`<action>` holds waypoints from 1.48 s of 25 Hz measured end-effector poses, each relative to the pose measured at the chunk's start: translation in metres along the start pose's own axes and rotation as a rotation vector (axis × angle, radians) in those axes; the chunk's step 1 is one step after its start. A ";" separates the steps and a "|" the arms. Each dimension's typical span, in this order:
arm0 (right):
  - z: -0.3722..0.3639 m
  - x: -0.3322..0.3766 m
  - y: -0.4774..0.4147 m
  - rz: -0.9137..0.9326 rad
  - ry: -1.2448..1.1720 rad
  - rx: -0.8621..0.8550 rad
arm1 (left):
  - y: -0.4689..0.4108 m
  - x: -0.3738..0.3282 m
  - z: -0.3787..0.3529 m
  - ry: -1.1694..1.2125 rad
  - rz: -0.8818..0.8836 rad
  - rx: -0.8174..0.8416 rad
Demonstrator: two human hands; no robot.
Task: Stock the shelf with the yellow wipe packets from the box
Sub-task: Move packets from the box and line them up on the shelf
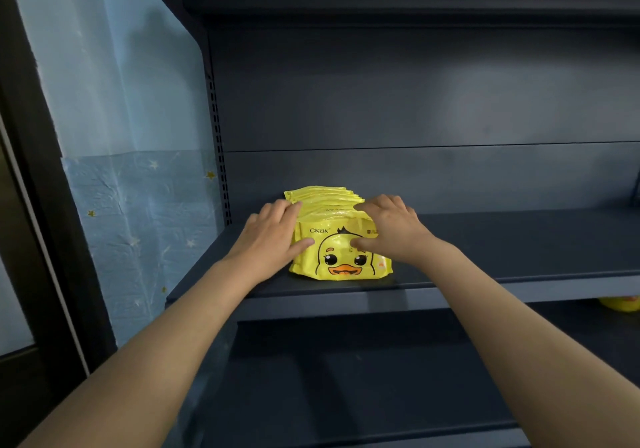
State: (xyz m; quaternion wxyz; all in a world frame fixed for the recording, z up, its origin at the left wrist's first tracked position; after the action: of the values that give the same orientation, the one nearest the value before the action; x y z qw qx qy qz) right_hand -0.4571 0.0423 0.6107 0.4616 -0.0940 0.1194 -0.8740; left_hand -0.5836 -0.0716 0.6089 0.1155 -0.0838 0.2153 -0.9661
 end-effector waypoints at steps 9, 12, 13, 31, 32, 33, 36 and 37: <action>0.048 -0.098 0.063 -0.066 -0.053 0.104 | -0.027 -0.105 0.036 -0.049 -0.025 0.102; 0.059 -0.160 0.095 -0.097 -0.058 0.116 | -0.034 -0.159 0.039 -0.049 0.006 0.142; 0.062 -0.180 0.106 -0.099 -0.054 0.125 | -0.035 -0.177 0.039 -0.037 0.035 0.157; 0.061 -0.390 0.329 -0.190 -0.099 0.244 | 0.025 -0.465 0.012 0.073 0.130 0.244; 0.058 -0.396 0.342 -0.190 -0.089 0.248 | 0.031 -0.478 0.008 0.086 0.127 0.251; 0.051 -0.401 0.357 -0.190 -0.086 0.258 | 0.039 -0.494 0.001 0.103 0.123 0.265; 0.017 -0.414 0.398 -0.185 -0.087 0.344 | 0.061 -0.538 -0.025 0.158 0.127 0.331; 0.002 -0.420 0.409 -0.184 -0.090 0.377 | 0.068 -0.551 -0.037 0.181 0.137 0.356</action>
State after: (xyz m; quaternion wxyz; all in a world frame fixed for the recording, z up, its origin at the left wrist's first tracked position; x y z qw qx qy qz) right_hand 0.0980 0.1670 0.4689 0.3944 -0.0553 -0.0759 -0.9141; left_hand -0.0501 0.0264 0.4847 0.1739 0.0396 0.0557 -0.9824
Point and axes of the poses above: each hand's wrist, its own y-axis away from the middle knuckle, its own z-axis out of the back of the hand, x = y × z, the point moved 8 cm from there along -y, towards the middle knuckle, and after that the axes turned 8 degrees about x, right-handed, at the moved point
